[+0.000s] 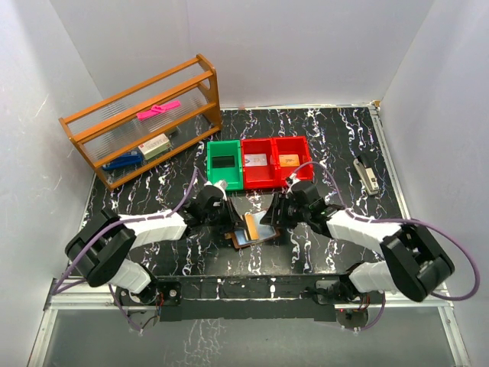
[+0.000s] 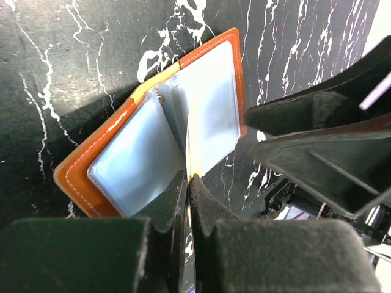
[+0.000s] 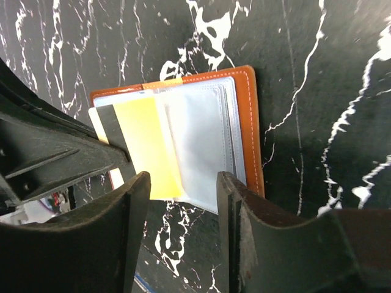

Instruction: Take the credit cards out of the card holder

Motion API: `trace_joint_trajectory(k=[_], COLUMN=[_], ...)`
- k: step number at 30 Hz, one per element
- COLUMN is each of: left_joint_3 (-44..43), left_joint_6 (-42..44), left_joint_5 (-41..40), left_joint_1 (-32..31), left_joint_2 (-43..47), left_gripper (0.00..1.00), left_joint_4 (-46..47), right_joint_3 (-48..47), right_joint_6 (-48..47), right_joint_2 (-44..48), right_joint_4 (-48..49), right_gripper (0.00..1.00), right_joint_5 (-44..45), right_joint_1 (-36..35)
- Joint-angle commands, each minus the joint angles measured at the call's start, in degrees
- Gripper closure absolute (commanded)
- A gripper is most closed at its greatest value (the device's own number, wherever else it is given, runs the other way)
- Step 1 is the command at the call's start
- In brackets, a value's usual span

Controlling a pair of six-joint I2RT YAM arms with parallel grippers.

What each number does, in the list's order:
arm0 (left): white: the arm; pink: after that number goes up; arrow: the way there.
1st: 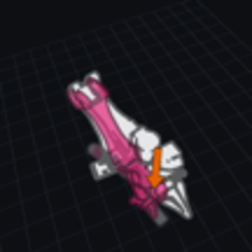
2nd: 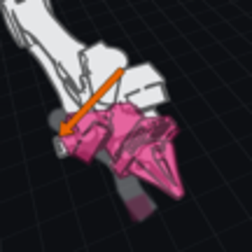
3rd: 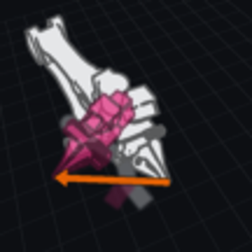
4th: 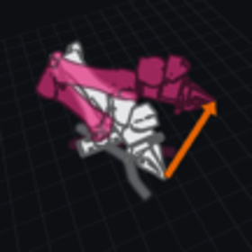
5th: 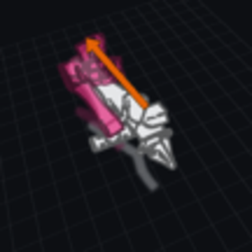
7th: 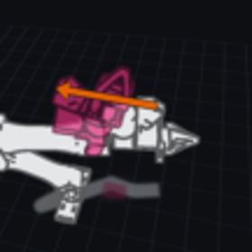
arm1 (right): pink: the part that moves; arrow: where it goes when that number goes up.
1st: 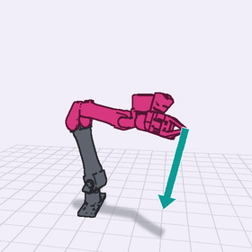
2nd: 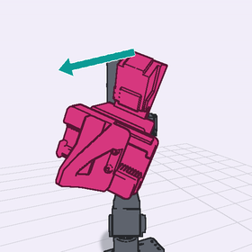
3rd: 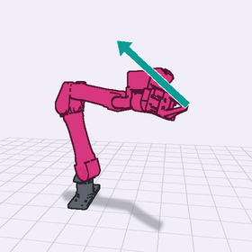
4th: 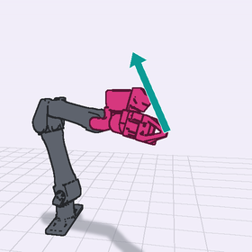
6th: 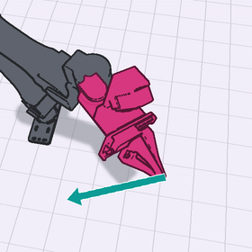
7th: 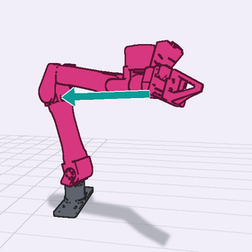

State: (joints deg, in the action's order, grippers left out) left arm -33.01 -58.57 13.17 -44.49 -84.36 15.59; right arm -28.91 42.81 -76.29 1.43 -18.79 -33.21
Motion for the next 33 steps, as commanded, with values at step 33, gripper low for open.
trace_joint_trajectory(k=[33], left_joint_3=[1.24], left_joint_6=[12.76], left_joint_5=[16.50], left_joint_1=[6.80], left_joint_2=[17.25], left_gripper=[1.00], left_joint_4=[6.95], right_joint_3=[3.76], right_joint_6=[-0.92], right_joint_2=[12.77], right_joint_4=[17.77], right_gripper=[0.38], right_joint_5=[-27.55], right_joint_1=[10.83])
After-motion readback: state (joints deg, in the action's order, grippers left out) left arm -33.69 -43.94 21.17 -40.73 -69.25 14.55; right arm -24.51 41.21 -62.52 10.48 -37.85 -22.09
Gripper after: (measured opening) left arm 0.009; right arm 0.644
